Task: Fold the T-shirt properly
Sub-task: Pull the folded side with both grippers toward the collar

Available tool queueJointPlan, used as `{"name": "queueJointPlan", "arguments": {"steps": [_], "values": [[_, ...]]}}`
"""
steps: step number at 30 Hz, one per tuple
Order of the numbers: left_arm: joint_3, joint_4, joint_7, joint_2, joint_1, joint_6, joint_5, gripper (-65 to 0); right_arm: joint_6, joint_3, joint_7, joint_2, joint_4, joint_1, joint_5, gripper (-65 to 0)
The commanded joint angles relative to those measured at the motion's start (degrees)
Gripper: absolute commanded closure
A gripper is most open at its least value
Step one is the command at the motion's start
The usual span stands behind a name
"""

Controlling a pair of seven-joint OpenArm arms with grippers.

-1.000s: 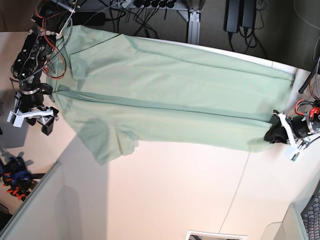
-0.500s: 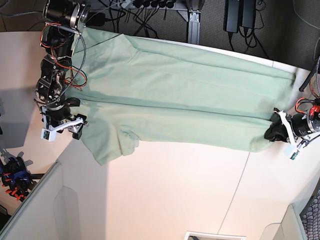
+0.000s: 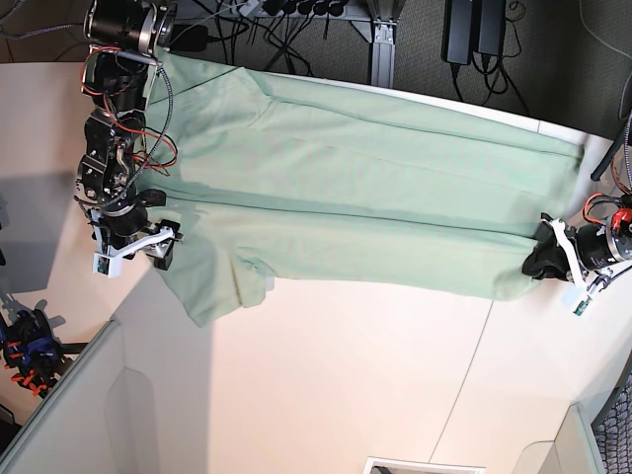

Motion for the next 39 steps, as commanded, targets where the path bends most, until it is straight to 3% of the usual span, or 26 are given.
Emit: {"name": "queueJointPlan", "arguments": {"steps": [1,8,17,19,20,24,33,39], "values": [[-0.5,0.8,-1.5,-0.7,-1.4,-0.7,-0.8,0.0,-0.2,-0.6,1.3,0.8,0.8,1.4,0.6,-40.7],[-0.5,0.8,-1.5,-0.7,-1.4,-0.7,-0.8,0.0,-0.1,-4.5,1.0,-0.4,0.8,1.3,1.2,-40.7],[-0.5,0.8,-2.0,-0.7,-1.4,-0.7,-0.8,0.0,0.3,-4.6,0.9,-2.4,0.9,0.3,1.2,-40.4],[-0.5,0.8,-2.3,-0.7,-1.4,-0.7,-0.8,0.0,0.3,-4.6,0.9,-2.3,0.9,0.3,1.2,-36.6],[-0.5,0.8,-2.3,-0.7,-1.4,-0.7,-0.8,0.0,0.3,-4.6,1.1,-2.3,0.9,0.3,1.2,-31.6],[-0.5,0.8,-2.3,-0.7,-1.4,-0.7,-0.8,0.0,0.3,-4.6,3.8,-2.4,0.9,0.3,-0.4,0.0],[-0.5,0.9,-3.9,-0.7,-1.4,-0.7,-1.1,0.0,0.3,-4.4,4.3,-2.4,5.1,0.1,-2.0,0.0],[-0.6,1.6,-3.2,-1.4,-1.3,-0.7,-2.5,0.0,0.5,-4.4,1.5,-2.1,22.3,-7.4,0.3,0.0]]}}
